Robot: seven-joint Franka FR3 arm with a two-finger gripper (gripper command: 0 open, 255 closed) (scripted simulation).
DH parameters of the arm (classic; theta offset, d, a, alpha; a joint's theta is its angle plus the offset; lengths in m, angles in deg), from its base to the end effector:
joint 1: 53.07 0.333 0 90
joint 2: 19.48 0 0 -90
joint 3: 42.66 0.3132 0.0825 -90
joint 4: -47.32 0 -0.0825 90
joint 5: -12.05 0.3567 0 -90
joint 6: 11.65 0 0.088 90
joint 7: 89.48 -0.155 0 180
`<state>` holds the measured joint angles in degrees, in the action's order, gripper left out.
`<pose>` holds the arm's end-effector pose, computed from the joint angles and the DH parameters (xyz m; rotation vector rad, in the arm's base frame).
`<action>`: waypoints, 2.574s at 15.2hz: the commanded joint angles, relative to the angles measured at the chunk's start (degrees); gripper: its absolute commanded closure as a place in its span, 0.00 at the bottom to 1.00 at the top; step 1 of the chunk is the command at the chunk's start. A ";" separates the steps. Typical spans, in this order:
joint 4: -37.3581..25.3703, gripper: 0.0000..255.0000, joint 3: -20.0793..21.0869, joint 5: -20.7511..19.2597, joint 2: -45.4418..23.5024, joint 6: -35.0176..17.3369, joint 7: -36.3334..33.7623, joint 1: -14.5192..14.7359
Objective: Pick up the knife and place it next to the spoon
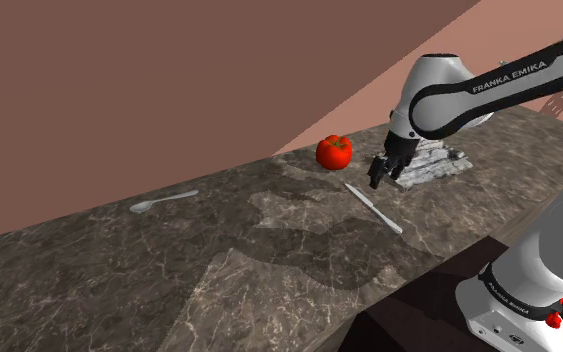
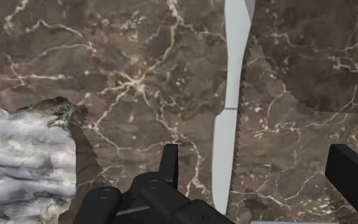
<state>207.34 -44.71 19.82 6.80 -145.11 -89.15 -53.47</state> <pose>0.3376 -0.0058 0.3083 -3.0214 0.1920 0.0050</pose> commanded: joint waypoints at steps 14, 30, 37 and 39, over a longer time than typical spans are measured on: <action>1.84 0.00 -1.76 8.07 -15.87 -18.23 4.59 3.50; 1.69 1.00 -1.61 6.87 -13.90 -16.16 3.55 3.05; 0.54 1.00 -0.99 4.01 -7.61 -8.87 0.89 1.70; 0.05 1.00 -0.85 3.44 -6.01 -6.80 0.32 1.40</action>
<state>207.56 -45.62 23.60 -0.13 -153.02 -88.55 -51.88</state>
